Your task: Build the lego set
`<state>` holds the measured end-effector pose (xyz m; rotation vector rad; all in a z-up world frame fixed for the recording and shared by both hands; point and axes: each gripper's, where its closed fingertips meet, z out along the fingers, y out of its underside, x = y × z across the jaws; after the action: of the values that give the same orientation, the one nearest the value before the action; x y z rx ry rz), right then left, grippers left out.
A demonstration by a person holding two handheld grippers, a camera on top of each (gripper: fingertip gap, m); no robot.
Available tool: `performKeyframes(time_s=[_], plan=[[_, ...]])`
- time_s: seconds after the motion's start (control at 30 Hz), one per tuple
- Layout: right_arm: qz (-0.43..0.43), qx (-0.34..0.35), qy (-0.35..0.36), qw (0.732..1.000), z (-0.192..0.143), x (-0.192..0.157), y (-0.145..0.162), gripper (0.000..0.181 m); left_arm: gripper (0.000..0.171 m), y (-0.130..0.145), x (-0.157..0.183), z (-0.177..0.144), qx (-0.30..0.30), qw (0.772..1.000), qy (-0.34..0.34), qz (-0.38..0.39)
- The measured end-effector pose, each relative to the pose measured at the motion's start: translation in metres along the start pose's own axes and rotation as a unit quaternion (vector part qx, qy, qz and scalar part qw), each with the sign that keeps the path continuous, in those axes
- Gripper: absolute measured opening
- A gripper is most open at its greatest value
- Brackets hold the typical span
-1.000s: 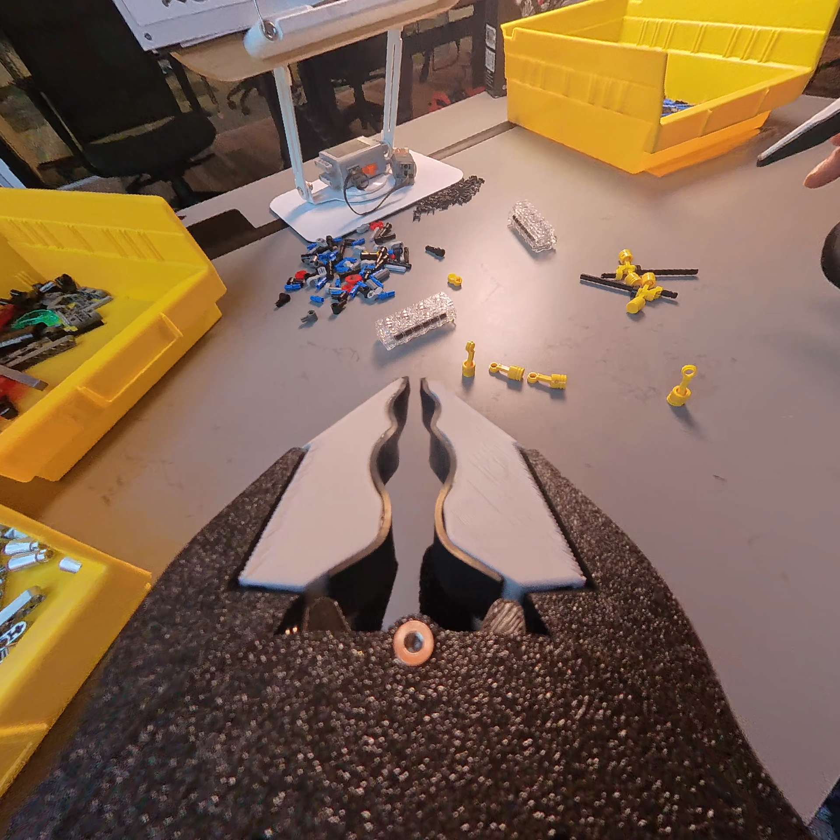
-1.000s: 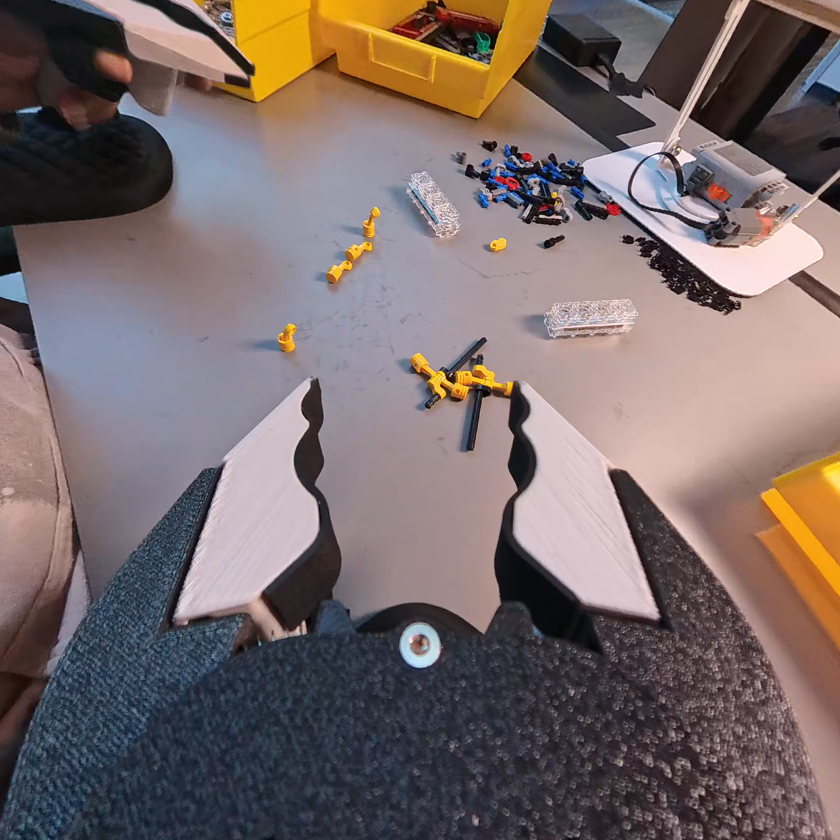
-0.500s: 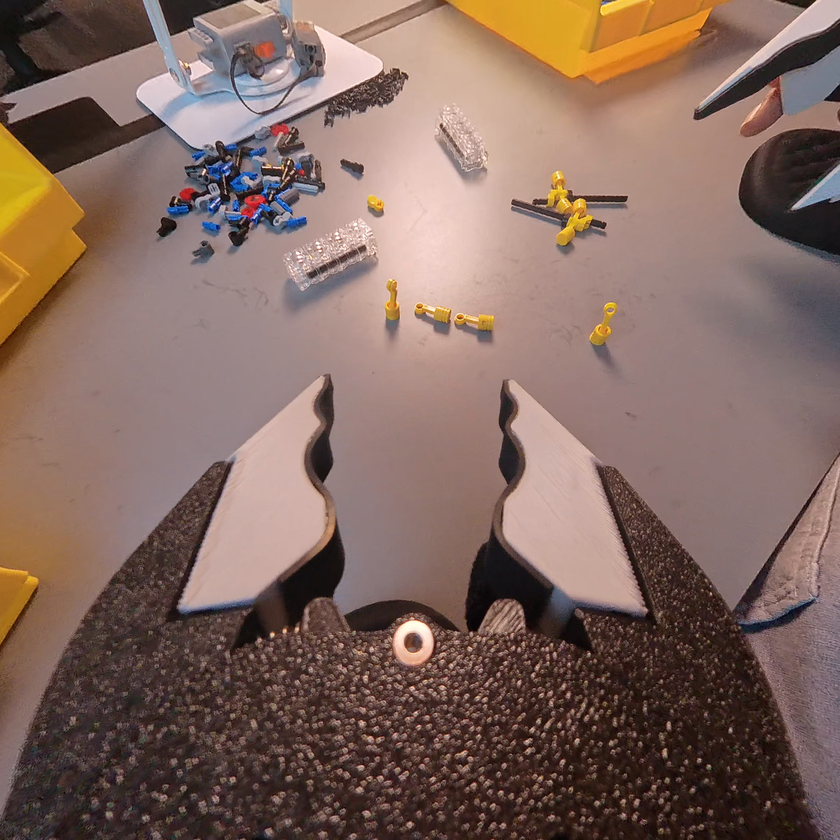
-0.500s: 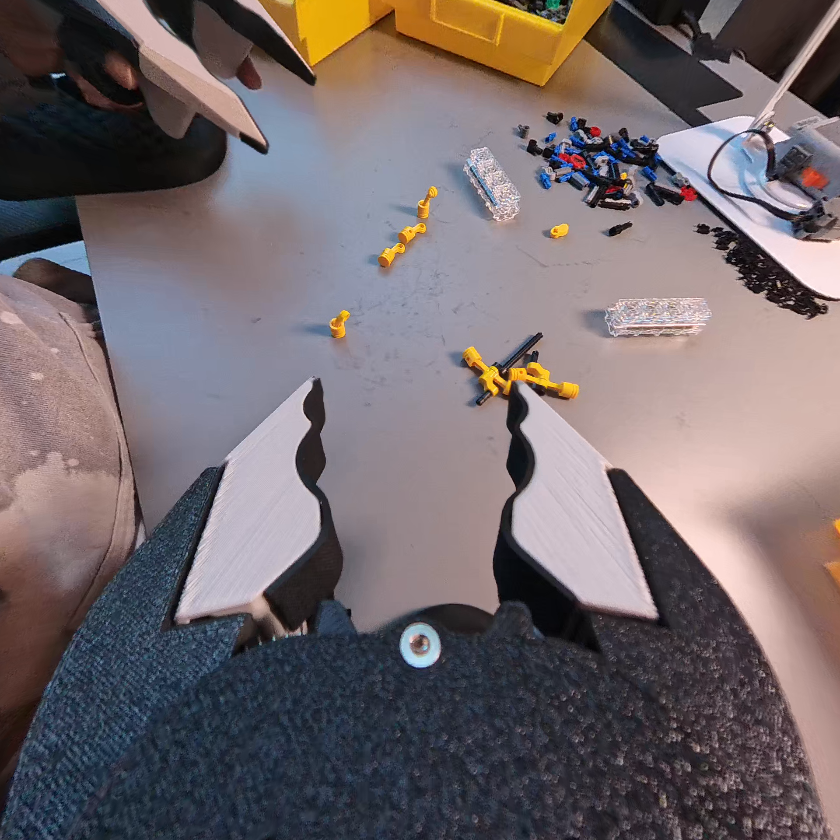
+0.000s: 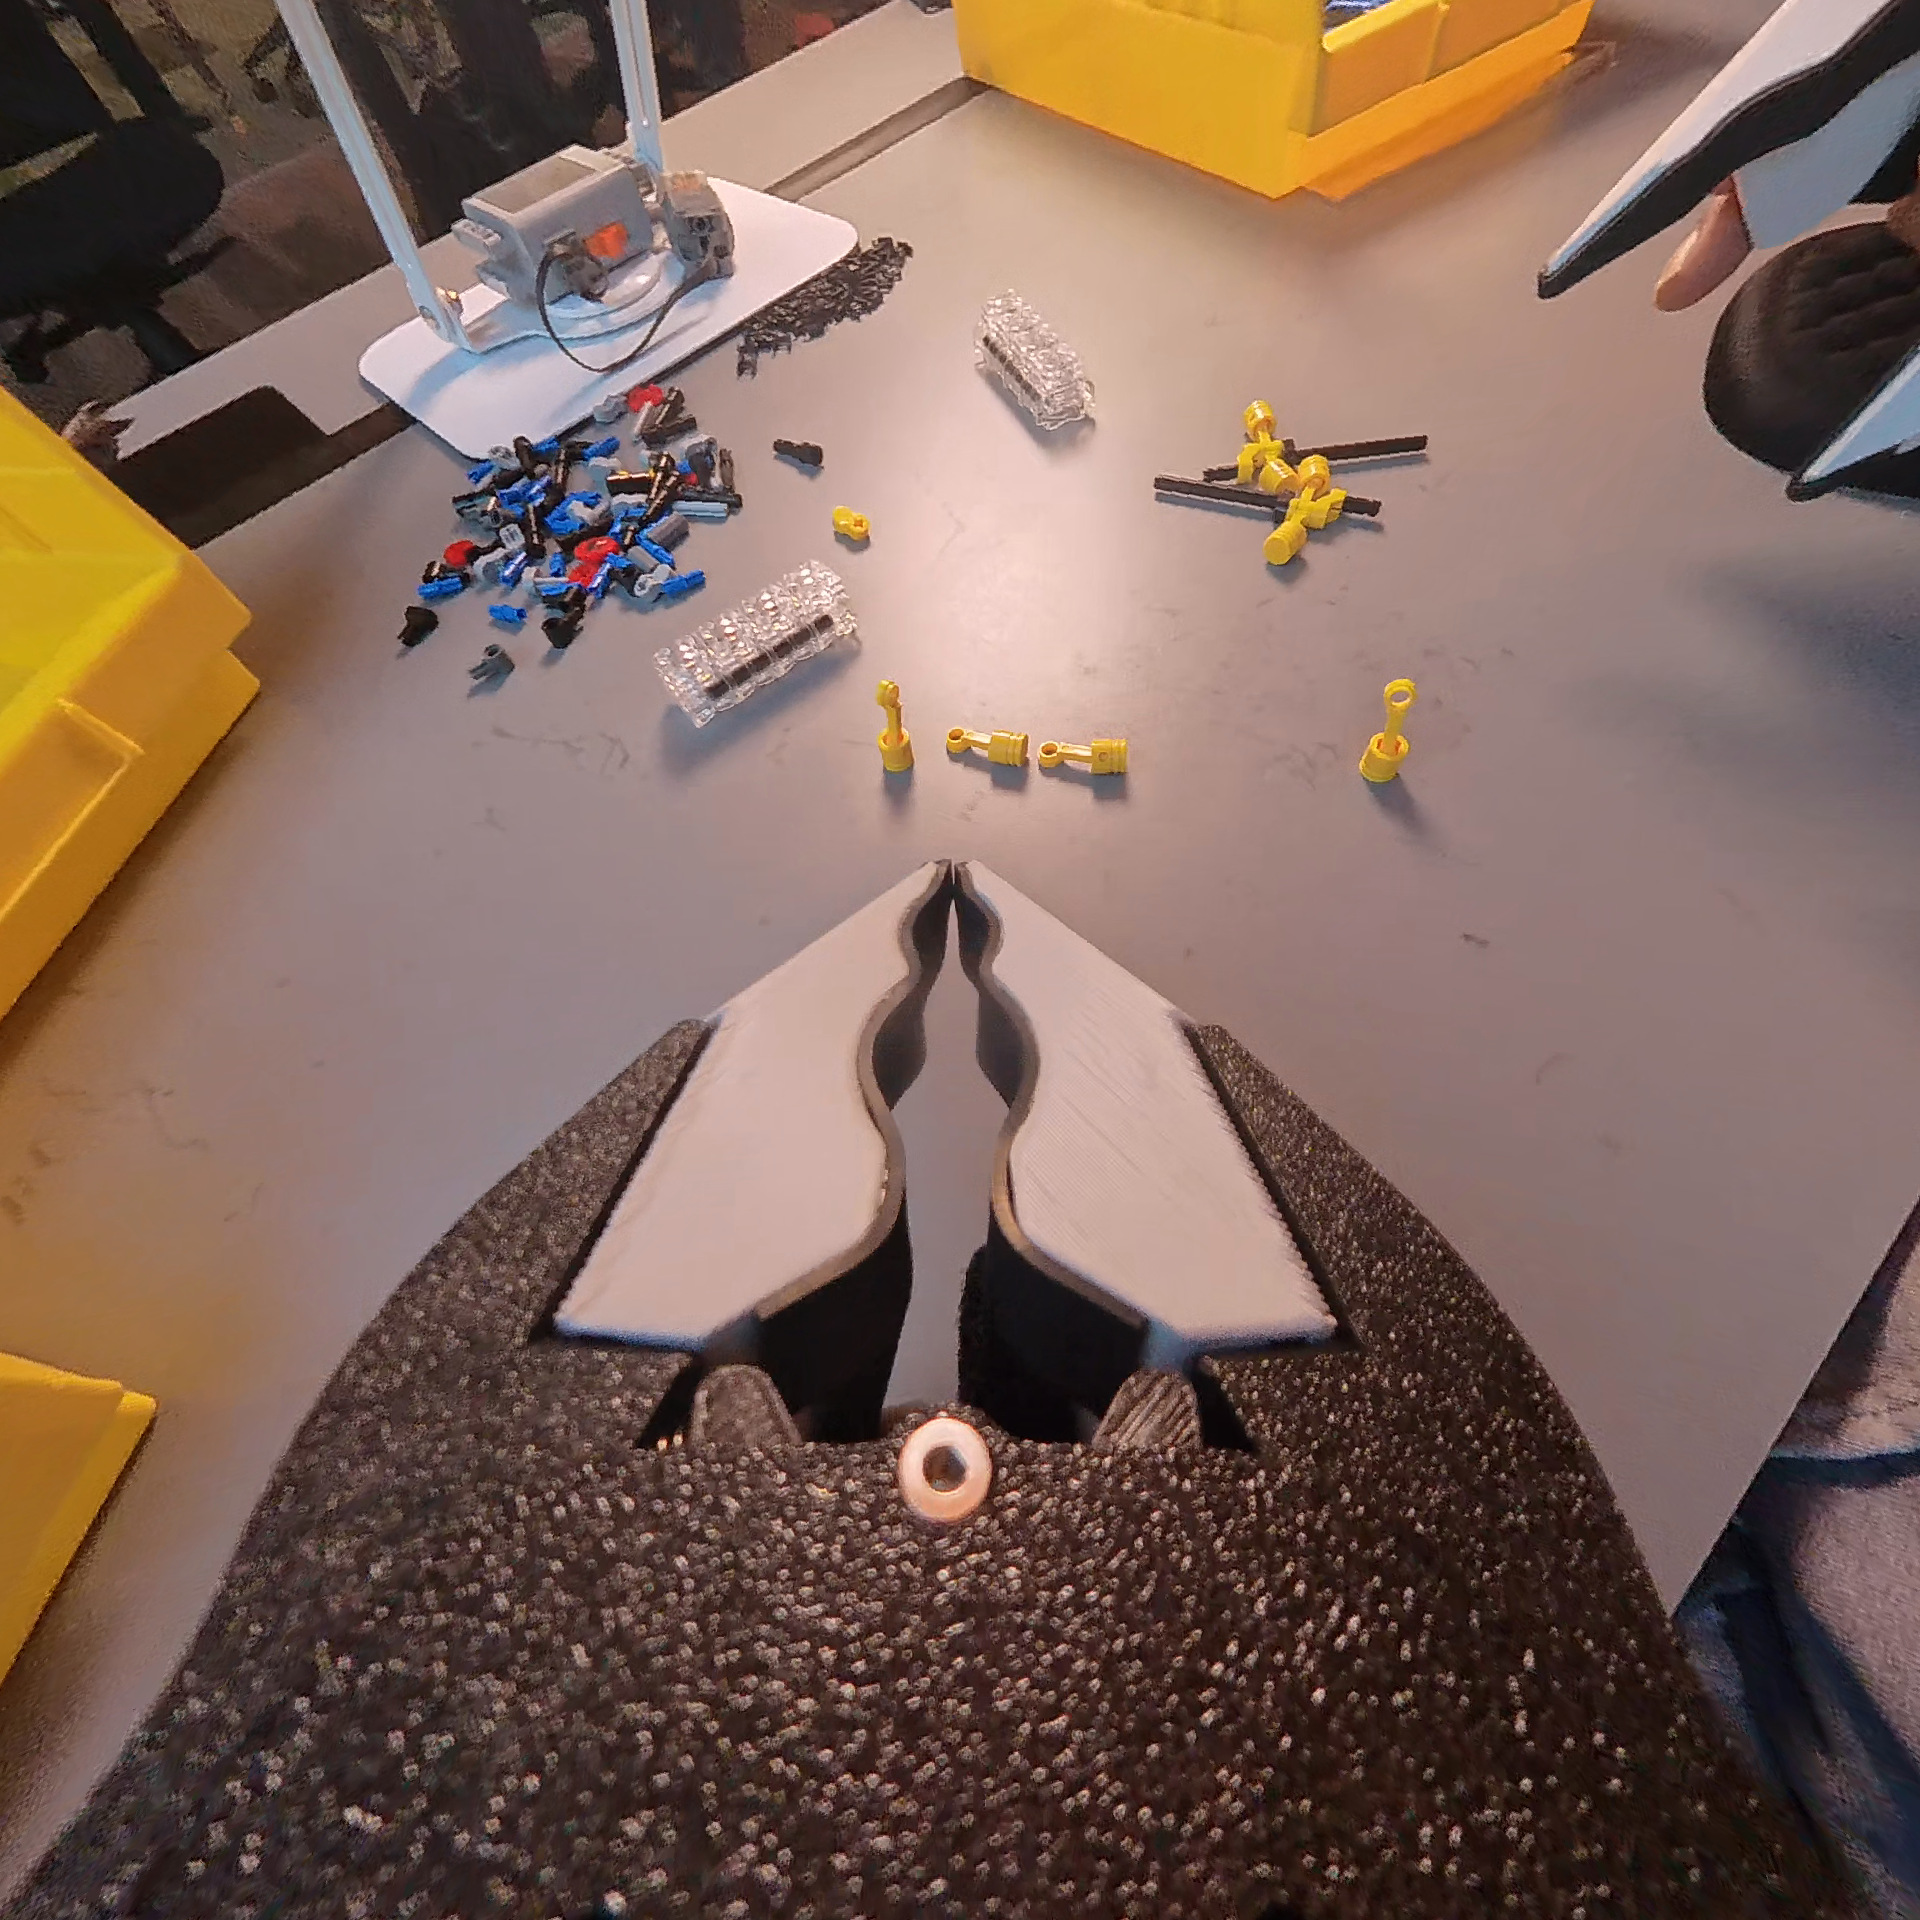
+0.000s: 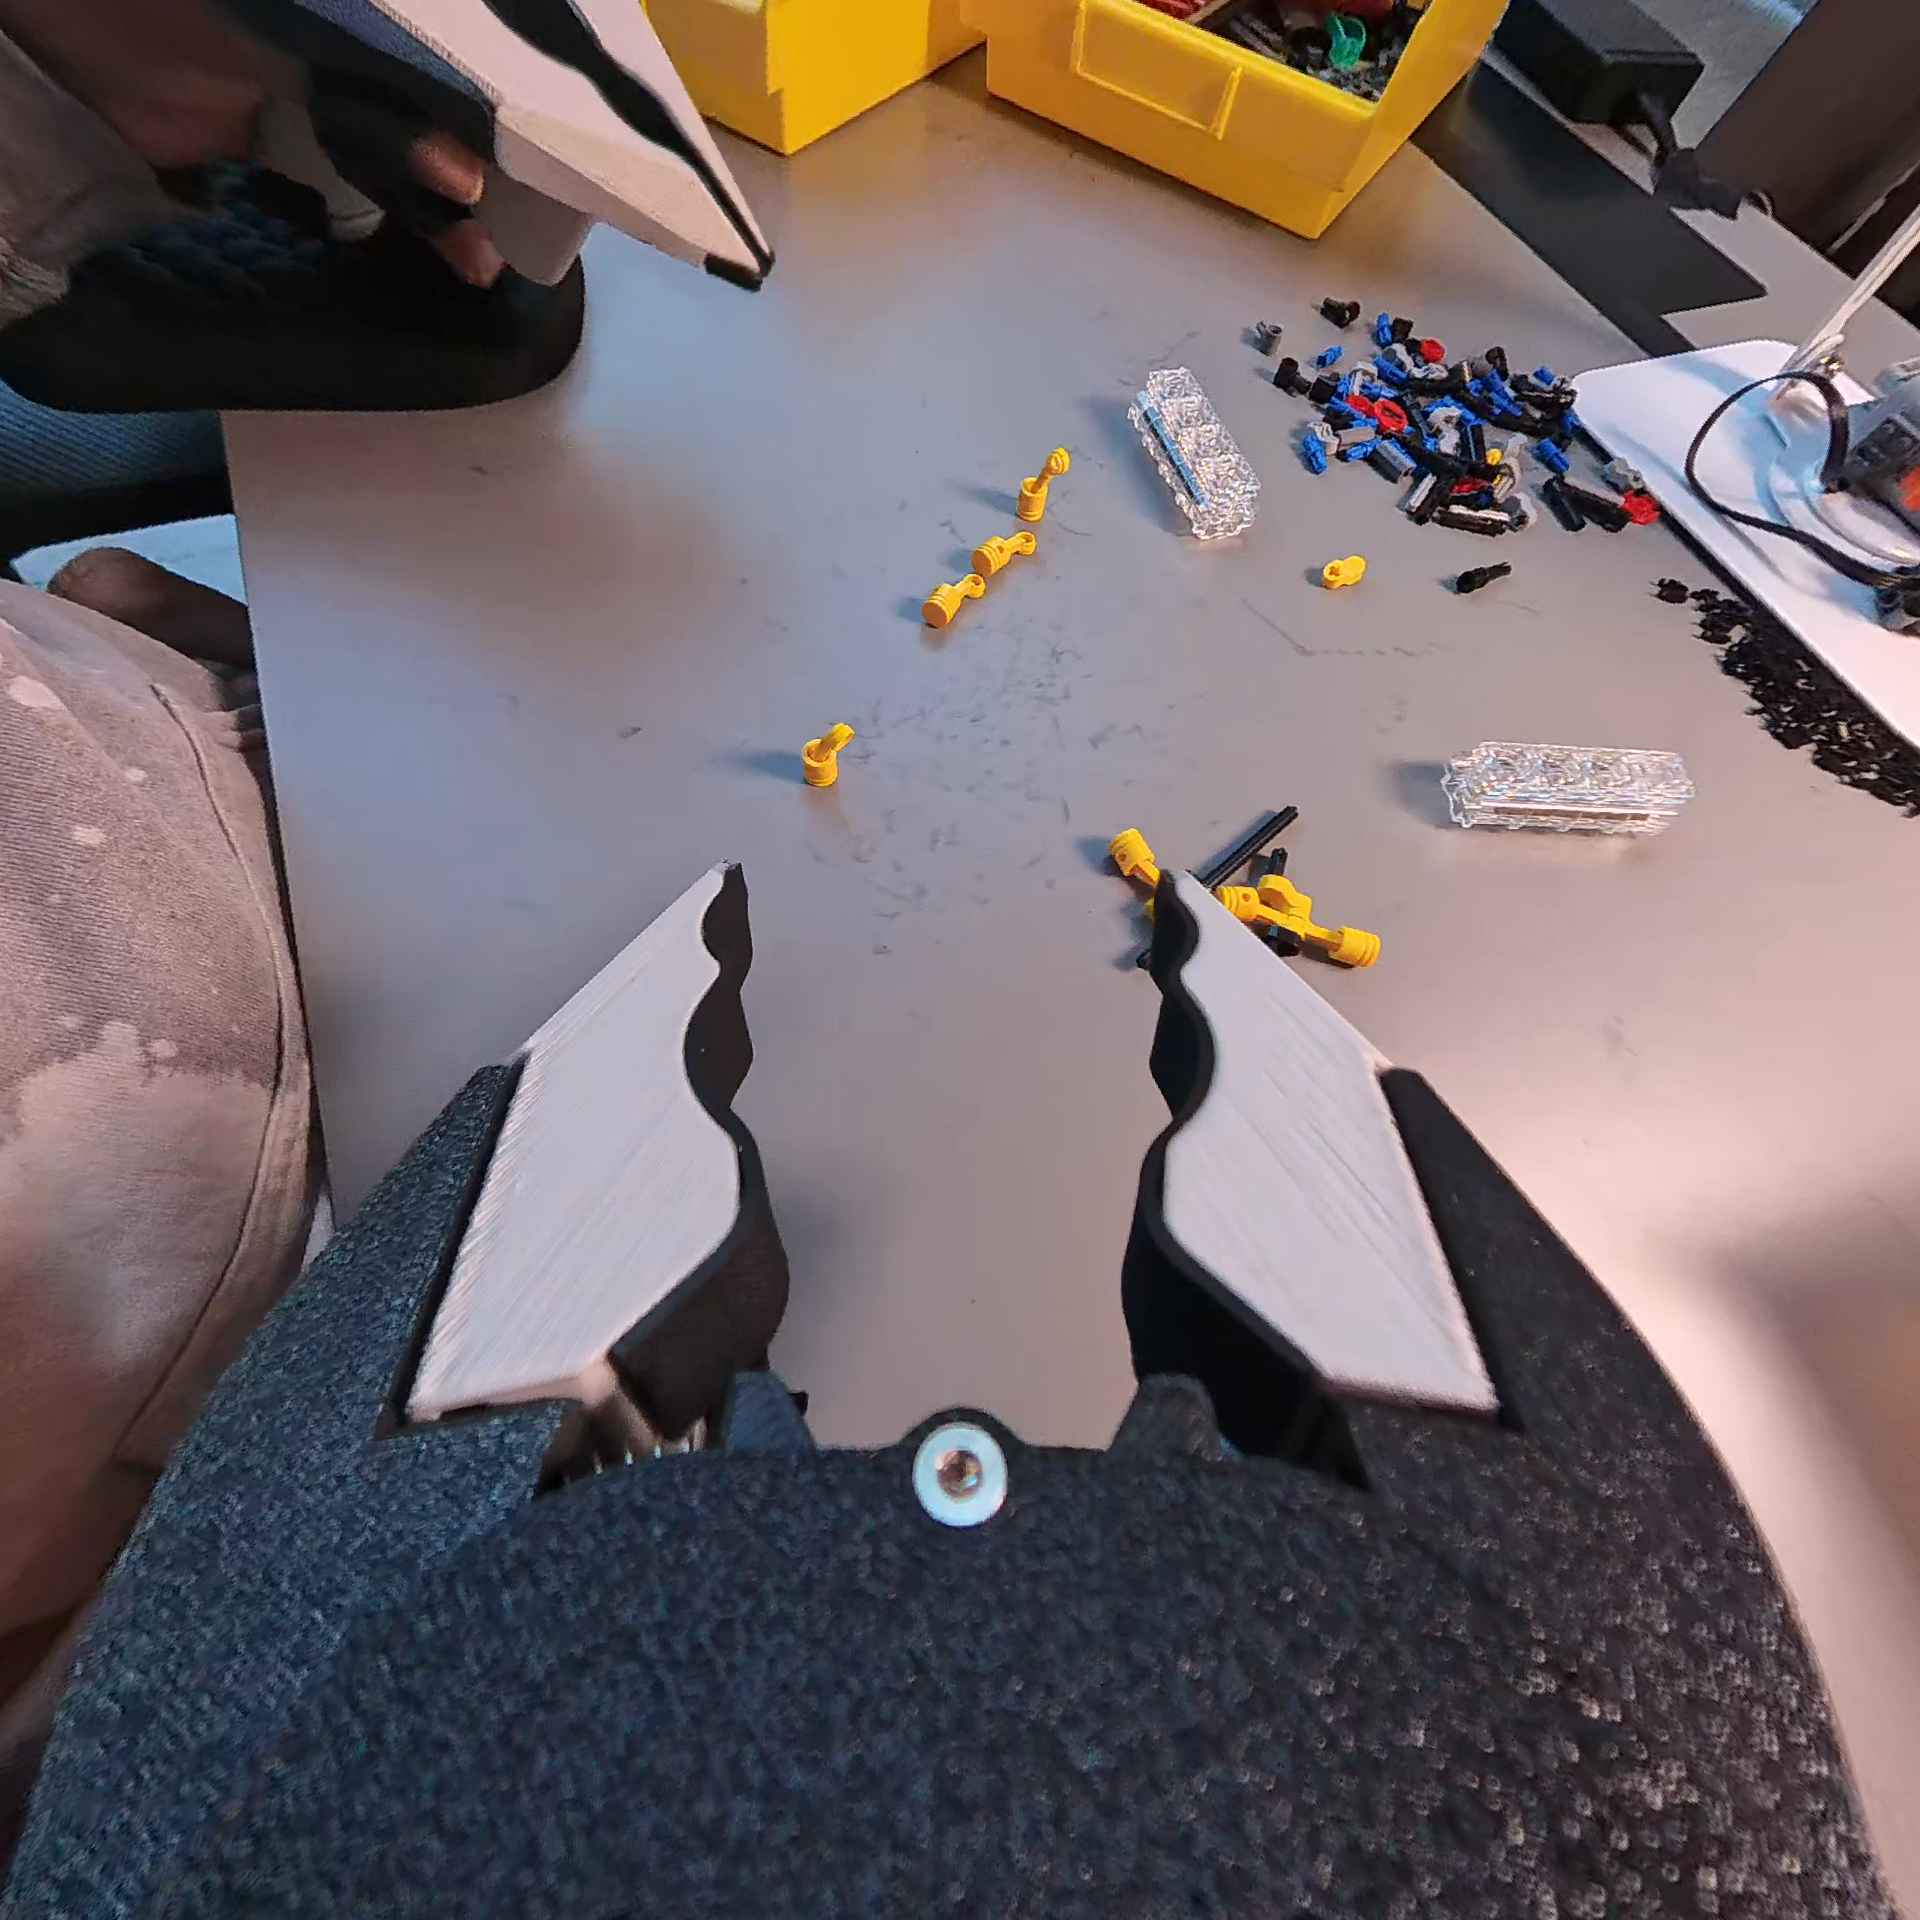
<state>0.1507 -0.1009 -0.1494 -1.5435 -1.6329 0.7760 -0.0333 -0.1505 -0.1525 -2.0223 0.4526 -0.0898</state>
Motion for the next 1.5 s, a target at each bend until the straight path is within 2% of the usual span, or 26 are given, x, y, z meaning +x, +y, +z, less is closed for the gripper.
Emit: performKeyframes(time_s=[0.17,0.3,0.4,0.53,0.57,0.63,0.67,0.83,0.93,1.07,1.17,1.27,1.3,1.37,1.4,1.5], plan=[[0.001,0.009,-0.001,1.0,-0.001,0.0,-0.003,0.075,0.0,-0.01,0.004,0.001,0.028,0.999,0.018,0.01],[0.008,0.012,-0.003,1.0,-0.003,-0.001,-0.003,0.072,0.0,-0.008,0.004,-0.002,0.011,0.997,0.052,-0.05],[0.014,0.013,-0.004,1.0,-0.004,-0.002,-0.001,0.071,0.0,-0.016,0.0,-0.007,0.031,0.991,0.062,-0.117],[0.014,0.008,-0.004,1.0,-0.003,-0.004,0.002,0.071,0.001,-0.02,-0.001,-0.009,0.052,0.991,0.054,-0.114],[0.014,0.007,-0.005,1.0,-0.004,-0.004,0.001,0.072,0.008,-0.018,0.0,-0.008,0.049,0.992,0.05,-0.105],[0.014,0.006,-0.004,1.0,-0.004,-0.003,0.001,0.072,0.033,-0.015,-0.003,-0.004,0.038,0.994,0.033,-0.099],[0.014,0.006,-0.003,1.0,-0.005,-0.002,0.001,0.073,0.038,-0.013,-0.005,-0.002,0.031,0.994,0.02,-0.098],[0.014,0.005,-0.004,1.0,-0.004,-0.003,0.001,0.073,0.085,-0.009,-0.004,0.004,0.013,0.997,0.005,-0.077],[0.014,0.003,-0.006,1.0,-0.002,-0.004,0.002,0.072,0.092,-0.01,-0.002,0.004,0.018,0.997,0.01,-0.077],[0.011,0.001,-0.009,1.0,-0.001,-0.005,0.003,0.072,0.091,-0.014,-0.005,0.0,0.03,0.995,0.011,-0.09],[0.011,0.002,-0.01,1.0,0.0,-0.005,0.002,0.072,0.077,-0.013,-0.006,-0.001,0.031,0.995,0.005,-0.092],[0.009,0.003,-0.009,1.0,0.0,-0.005,0.002,0.072,0.053,-0.012,-0.007,-0.003,0.031,0.995,0.004,-0.092],[0.009,0.003,-0.009,1.0,0.0,-0.005,0.002,0.071,0.05,-0.014,-0.005,-0.004,0.037,0.995,0.011,-0.087],[0.007,0.004,-0.008,1.0,0.0,-0.005,0.002,0.071,0.021,-0.017,-0.006,-0.007,0.051,0.995,0.009,-0.088],[0.007,0.004,-0.008,1.0,0.0,-0.005,0.002,0.071,0.012,-0.019,-0.007,-0.009,0.059,0.994,0.01,-0.087],[0.006,0.005,-0.007,1.0,0.0,-0.005,0.002,0.071,0.005,-0.023,-0.009,-0.013,0.077,0.993,0.007,-0.09]])
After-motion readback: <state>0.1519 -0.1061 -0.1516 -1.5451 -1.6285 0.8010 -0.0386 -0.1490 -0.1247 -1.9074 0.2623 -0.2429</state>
